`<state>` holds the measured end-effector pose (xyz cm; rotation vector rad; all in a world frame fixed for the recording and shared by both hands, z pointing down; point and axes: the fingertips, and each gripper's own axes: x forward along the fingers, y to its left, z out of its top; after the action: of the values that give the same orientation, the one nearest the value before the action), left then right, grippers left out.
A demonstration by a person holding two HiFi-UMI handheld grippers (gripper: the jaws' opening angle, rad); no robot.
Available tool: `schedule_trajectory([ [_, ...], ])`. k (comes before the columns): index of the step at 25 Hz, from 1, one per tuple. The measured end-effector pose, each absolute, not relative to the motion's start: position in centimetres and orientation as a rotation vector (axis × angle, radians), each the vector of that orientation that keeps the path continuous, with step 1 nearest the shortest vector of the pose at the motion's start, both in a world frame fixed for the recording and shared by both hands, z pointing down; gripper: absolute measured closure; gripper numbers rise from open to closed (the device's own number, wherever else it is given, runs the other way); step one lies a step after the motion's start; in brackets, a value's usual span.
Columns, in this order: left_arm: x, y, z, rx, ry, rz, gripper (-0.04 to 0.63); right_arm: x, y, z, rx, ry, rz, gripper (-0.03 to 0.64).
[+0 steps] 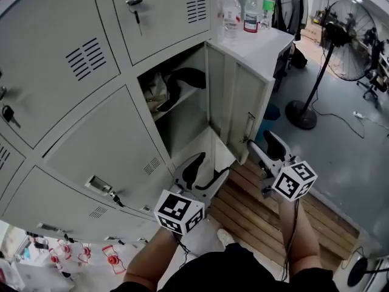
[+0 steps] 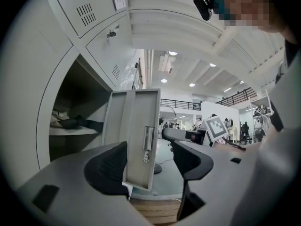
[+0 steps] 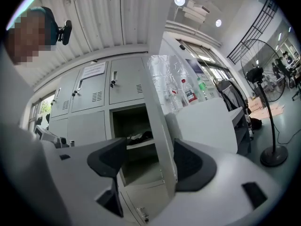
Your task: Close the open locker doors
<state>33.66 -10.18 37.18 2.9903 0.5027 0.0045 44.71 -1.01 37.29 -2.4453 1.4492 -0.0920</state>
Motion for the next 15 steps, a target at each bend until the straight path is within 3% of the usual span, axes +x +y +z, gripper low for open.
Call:
schedule_trajectory([
  [15, 38.4, -10.1, 38.6, 2.978, 0.394, 0.008, 0.281, 48.0, -3.3, 38.9, -2.368, 1.634, -0.144, 0.369],
])
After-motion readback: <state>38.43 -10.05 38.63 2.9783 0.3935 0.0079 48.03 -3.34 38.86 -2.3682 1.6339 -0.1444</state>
